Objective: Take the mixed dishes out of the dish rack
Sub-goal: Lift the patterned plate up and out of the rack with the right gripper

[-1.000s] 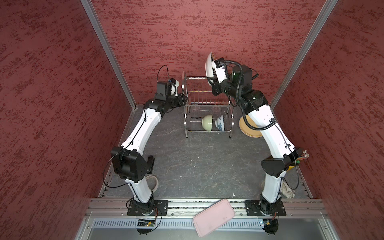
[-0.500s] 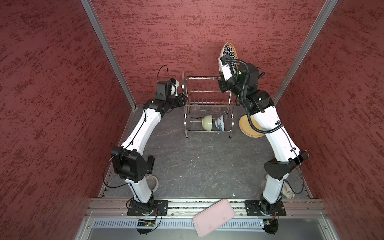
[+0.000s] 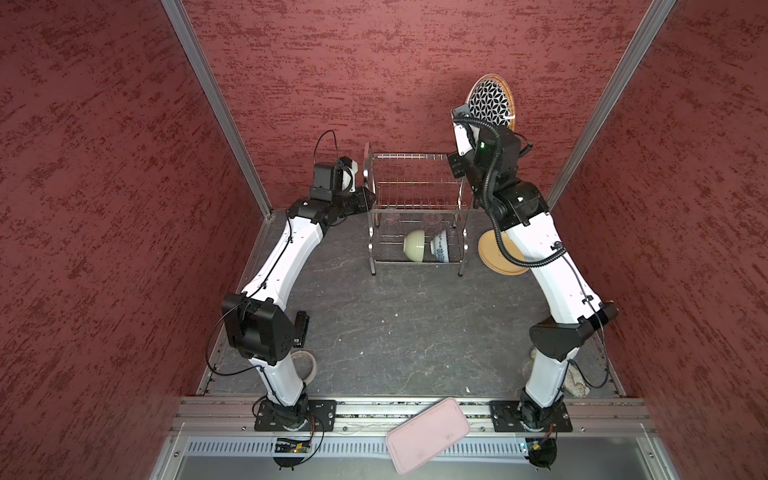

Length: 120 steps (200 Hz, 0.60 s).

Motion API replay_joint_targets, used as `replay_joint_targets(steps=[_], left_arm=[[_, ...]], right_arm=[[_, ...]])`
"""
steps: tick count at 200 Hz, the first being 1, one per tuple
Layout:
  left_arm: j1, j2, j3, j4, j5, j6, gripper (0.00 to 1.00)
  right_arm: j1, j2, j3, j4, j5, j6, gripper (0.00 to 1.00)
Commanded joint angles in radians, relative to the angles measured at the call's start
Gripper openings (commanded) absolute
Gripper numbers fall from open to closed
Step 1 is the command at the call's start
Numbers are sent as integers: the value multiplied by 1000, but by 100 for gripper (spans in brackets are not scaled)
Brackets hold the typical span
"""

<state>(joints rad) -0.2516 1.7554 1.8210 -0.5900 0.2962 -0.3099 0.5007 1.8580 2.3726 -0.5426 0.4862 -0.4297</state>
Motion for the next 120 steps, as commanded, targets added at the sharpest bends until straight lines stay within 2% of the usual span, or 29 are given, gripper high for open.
replay_joint_targets(steps=[1, 77, 120], left_arm=[[14, 50, -32, -111, -47, 23, 30], [8, 55, -29, -111, -42, 20, 30], [6, 59, -29, -111, -43, 20, 30]], right_arm=[[-37, -66, 57, 112, 109, -6, 0], [-240, -46, 102, -128, 92, 273, 0], [-295, -10, 74, -249, 44, 371, 0]])
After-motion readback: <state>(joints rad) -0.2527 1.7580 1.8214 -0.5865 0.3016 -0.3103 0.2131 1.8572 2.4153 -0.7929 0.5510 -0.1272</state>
